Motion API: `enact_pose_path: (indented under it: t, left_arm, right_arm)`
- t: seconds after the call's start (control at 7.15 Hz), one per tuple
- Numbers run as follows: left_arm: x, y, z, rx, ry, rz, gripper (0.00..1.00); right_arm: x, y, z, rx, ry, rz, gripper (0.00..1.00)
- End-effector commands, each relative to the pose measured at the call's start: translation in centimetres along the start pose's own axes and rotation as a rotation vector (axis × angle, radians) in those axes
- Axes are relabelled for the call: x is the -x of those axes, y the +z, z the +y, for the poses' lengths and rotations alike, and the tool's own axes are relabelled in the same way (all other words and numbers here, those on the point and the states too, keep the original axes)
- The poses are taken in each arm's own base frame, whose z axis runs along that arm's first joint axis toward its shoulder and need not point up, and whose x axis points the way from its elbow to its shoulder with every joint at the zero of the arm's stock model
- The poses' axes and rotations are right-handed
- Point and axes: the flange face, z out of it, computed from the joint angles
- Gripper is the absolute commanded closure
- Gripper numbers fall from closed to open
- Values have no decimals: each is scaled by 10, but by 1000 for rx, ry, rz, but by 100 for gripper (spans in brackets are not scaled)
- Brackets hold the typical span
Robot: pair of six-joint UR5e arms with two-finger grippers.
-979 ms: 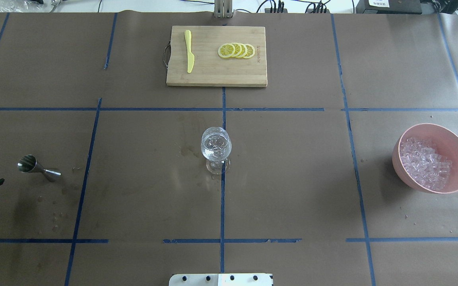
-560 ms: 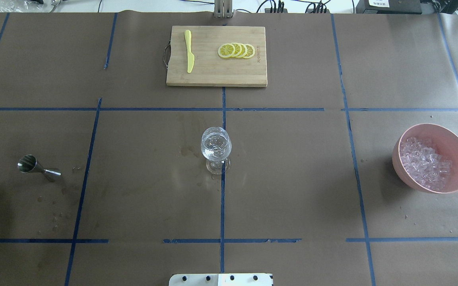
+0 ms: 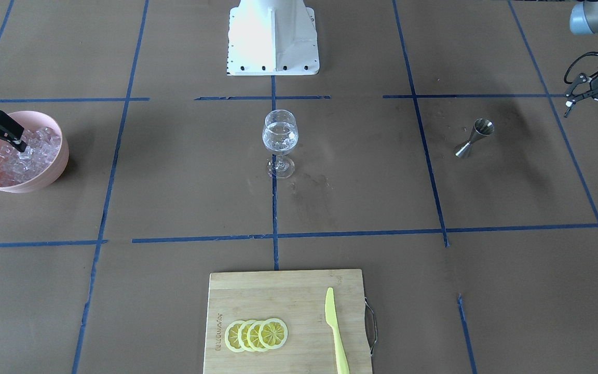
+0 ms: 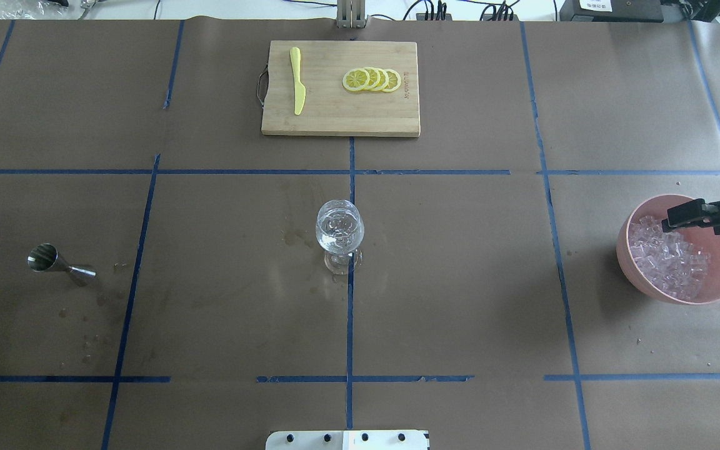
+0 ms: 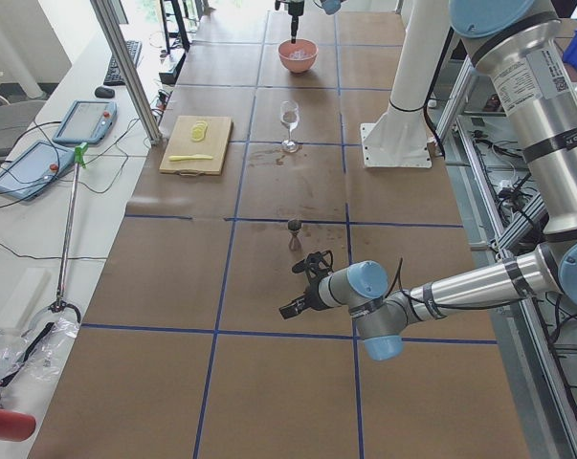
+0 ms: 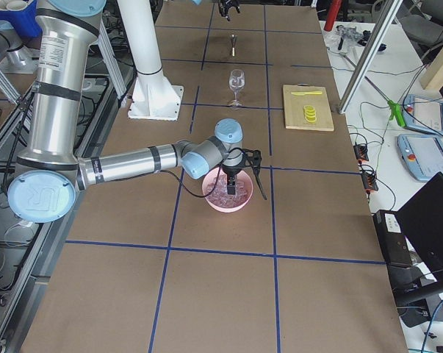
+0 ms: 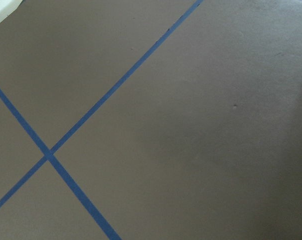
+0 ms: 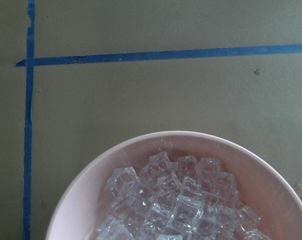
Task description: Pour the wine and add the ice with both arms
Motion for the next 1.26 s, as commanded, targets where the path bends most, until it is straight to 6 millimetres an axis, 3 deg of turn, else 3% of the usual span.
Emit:
enact_pose_path:
  t: [0.0, 0.28, 0.56, 0.7, 0.98, 1.12]
  left_arm:
    - [9, -6, -1, -6, -36, -5, 0]
    - [14, -2, -11, -26, -30, -45, 0]
    - [14, -1, -14, -30, -28, -45, 0]
    - [14, -1, -15, -33, -27, -44, 0]
    - [14, -2, -17, -37, -27, -45, 0]
    - [13, -2, -17, -36, -27, -44, 0]
  right_arm:
    - [5, 18, 8, 21, -2, 24, 8]
    - [11, 33, 16, 53, -20, 31, 10]
    - [3, 38, 19, 64, -12, 44, 17]
    - [2, 39, 20, 67, -9, 45, 53]
    - [-1, 41, 20, 73, -5, 50, 100]
    - [-2, 41, 20, 73, -4, 49, 100]
